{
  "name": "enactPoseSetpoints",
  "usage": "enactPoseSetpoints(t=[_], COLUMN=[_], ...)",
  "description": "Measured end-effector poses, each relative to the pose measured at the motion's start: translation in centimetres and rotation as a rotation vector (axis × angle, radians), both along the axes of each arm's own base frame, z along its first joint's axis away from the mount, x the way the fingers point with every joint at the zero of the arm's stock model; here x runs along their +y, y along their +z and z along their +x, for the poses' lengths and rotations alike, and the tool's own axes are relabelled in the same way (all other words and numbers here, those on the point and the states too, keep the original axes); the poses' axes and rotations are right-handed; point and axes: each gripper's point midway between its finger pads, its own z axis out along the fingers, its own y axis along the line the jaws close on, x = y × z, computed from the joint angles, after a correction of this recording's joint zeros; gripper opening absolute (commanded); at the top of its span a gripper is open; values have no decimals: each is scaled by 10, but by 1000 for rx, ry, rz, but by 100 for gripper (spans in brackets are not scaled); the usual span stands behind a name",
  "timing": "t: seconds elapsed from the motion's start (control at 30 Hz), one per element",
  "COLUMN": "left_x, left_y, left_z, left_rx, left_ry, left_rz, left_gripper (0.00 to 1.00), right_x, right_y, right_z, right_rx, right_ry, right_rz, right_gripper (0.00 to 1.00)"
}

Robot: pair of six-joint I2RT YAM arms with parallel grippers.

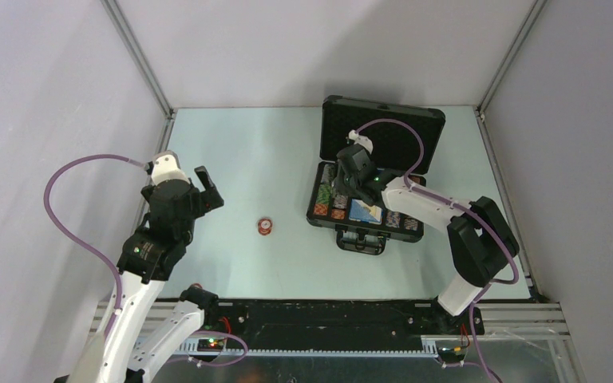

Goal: Pack up texas hold em set

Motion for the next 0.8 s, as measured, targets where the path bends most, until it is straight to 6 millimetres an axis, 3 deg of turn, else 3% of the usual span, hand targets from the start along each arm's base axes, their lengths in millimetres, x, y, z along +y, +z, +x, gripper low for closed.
enactPoseSetpoints(t=[0.27, 0.33, 0.53, 0.8], left_x=[0, 0, 0, 0], left_y=[0, 0, 0, 0], left_z=[0, 0, 0, 0], left_rx=[0, 0, 0, 0], left_ry=[0, -1, -1, -1], left_rz=[0, 0, -1, -1], left_gripper=[98, 98, 98, 98], right_x=[-1, -1, 2, 0], right_y=[-8, -9, -7, -7], right_z=[4, 6, 9, 11], right_rx=[18, 19, 13, 12], right_ry=[-1, -2, -4, -10], right_rz=[7, 12, 34, 35], right_gripper=[29, 26, 0, 0])
